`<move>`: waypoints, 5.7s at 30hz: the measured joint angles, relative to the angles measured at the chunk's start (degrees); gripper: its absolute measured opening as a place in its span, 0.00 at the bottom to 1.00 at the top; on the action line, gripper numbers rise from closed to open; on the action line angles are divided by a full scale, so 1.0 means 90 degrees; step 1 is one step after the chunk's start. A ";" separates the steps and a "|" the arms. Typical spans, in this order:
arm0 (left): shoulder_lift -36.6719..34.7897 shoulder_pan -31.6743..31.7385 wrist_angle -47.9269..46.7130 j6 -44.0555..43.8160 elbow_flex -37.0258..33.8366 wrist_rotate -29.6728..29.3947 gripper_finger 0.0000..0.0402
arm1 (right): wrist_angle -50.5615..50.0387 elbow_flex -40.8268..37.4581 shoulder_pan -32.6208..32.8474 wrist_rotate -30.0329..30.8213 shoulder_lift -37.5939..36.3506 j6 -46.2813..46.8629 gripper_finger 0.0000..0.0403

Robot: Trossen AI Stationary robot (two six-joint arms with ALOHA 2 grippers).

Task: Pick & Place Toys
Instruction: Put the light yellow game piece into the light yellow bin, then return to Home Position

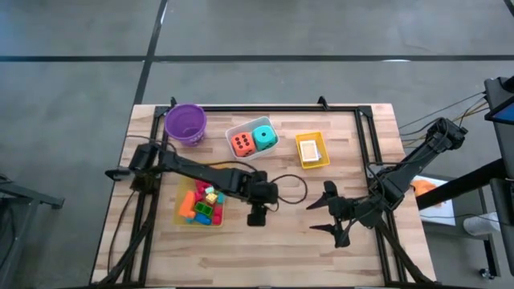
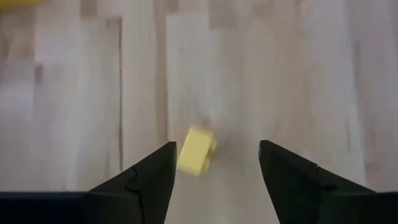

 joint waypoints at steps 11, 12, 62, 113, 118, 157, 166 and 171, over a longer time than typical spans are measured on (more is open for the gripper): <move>0.0570 0.0177 0.0287 0.0736 -0.0027 -0.0068 0.57 | -0.0014 0.0000 0.0000 0.0001 -0.0010 -0.0092 0.69; 0.0591 0.0182 0.0280 0.0775 -0.0027 -0.0105 0.57 | -0.0016 0.0000 0.0000 0.0000 -0.0010 -0.0093 0.69; 0.0589 0.0220 0.1651 0.0068 -0.1037 -0.0025 0.33 | -0.0005 0.0063 -0.0002 -0.0005 -0.0012 -0.0071 0.69; -0.3073 -0.0460 -0.1494 -0.6011 -0.4429 -0.0191 0.20 | 0.0041 0.0068 -0.0001 -0.0012 -0.0012 -0.0030 0.69; -0.3073 -0.0460 -0.1341 -0.6109 -0.4588 -0.0104 0.20 | 0.0056 0.0068 -0.0002 -0.0012 -0.0012 -0.0035 0.69; -0.3090 -0.0212 -0.0795 -0.6054 -0.4565 0.0458 0.73 | 0.0085 0.0063 -0.0001 -0.0007 -0.0012 -0.0044 0.69; -0.3676 -0.0038 -0.0961 -0.6032 -0.4144 0.1000 0.78 | 0.0093 0.0063 -0.0002 0.0007 -0.0012 -0.0036 0.69; -0.4394 -0.0038 -0.0959 -0.5867 -0.3878 0.0897 0.78 | 0.0108 0.0061 -0.0002 0.0010 -0.0012 0.0124 0.69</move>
